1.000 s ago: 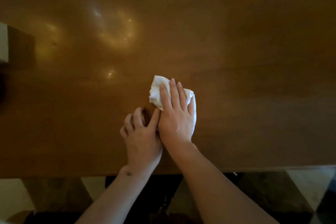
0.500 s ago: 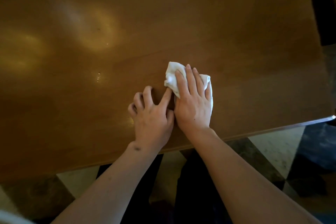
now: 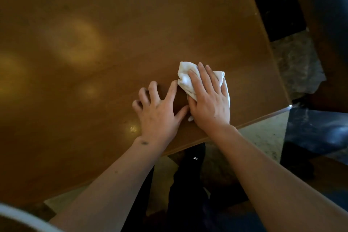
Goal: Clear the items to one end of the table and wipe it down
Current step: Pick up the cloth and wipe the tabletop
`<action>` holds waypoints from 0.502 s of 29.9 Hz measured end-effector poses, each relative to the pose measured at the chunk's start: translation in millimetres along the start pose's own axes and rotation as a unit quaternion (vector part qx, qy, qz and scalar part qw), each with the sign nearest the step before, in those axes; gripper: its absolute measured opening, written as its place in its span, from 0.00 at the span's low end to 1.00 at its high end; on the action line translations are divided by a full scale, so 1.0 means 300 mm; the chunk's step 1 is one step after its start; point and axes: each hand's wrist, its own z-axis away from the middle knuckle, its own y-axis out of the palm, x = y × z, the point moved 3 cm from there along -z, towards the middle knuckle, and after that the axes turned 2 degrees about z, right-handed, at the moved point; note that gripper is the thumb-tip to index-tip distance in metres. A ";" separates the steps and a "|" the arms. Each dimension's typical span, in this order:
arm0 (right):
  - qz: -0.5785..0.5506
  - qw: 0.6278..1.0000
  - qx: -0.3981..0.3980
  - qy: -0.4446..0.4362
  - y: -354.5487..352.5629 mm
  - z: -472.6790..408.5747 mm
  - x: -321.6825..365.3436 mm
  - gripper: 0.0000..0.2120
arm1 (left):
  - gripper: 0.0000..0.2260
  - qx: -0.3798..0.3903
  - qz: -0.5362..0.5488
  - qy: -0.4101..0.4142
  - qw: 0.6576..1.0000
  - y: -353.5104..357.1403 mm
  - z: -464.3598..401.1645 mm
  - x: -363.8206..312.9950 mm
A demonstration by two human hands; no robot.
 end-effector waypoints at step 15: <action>0.004 0.999 0.021 -0.041 -0.136 0.018 -0.493 0.28 | 0.39 0.034 0.012 -0.035 0.999 0.063 -0.048 -0.117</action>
